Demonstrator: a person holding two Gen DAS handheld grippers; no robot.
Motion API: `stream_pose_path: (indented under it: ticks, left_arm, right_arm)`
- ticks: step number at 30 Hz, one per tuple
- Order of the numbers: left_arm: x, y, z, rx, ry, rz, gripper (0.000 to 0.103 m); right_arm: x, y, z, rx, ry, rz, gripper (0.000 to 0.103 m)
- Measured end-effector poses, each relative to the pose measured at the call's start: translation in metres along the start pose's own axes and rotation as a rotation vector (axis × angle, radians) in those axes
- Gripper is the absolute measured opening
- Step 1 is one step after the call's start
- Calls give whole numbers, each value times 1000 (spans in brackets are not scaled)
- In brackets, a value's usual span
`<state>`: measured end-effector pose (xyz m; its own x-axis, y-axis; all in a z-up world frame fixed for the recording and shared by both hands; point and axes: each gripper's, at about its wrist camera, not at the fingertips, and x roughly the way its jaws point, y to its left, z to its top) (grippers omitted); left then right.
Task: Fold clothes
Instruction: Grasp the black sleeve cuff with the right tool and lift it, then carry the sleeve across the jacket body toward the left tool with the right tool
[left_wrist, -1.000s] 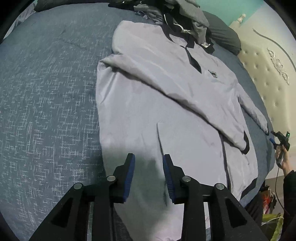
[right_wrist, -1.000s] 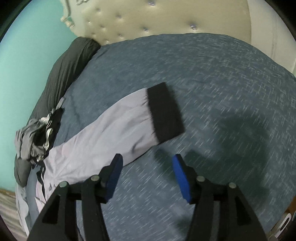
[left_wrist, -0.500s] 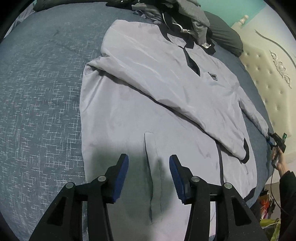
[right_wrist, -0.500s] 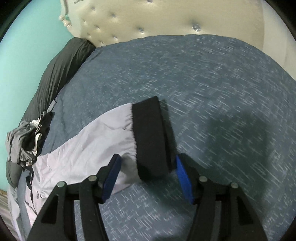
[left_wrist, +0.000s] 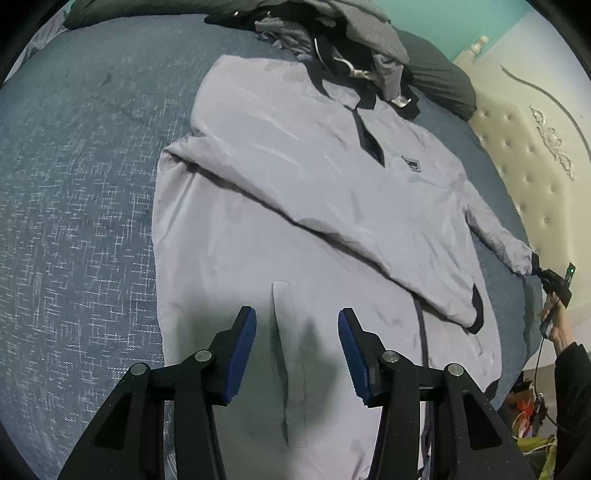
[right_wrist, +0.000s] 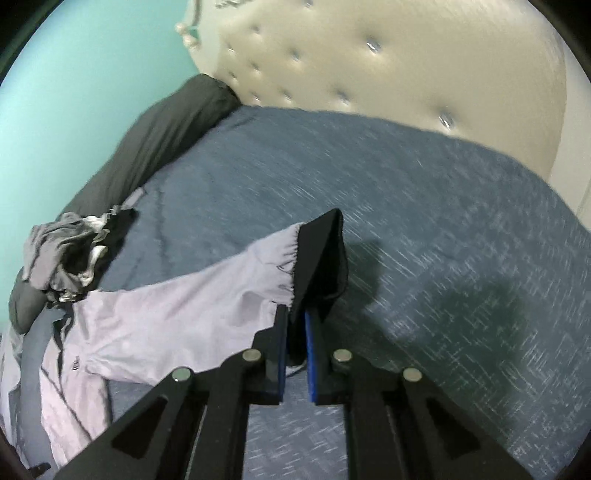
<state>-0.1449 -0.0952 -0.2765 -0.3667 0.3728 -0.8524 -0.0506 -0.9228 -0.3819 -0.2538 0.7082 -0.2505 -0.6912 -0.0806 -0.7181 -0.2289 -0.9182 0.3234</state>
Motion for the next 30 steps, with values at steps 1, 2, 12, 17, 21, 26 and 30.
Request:
stream_pose_path:
  ticks: [1,2,12,17,21,26,30]
  left_arm:
    - [-5,1,0,2,-4,-3,50]
    - [-7,-2,1,5,-10,-6,50]
    - [-54,-5,-4,15,-84,-21,50]
    - [-68,-9,-2,17,-121,-46,50]
    - [-83,-6,-3,4,-152,-63,50]
    - [-97,-3,-6,5,-174,-82,50]
    - [-104,4,-11,4,-179,-83,50]
  right_arm:
    - [-7,5,3,-9,-8,14,8]
    - [-14,11,5,-17,-14,30,8]
    - [-65,157,31,-176,-69,242,7]
    - [-89,272,17,-296,-59,404,7]
    - [-105,377,-20,-415,-16,551,7]
    - [-114,483,-94,-572,81,688,7]
    - [-114,539,-164,-697,178,780,7]
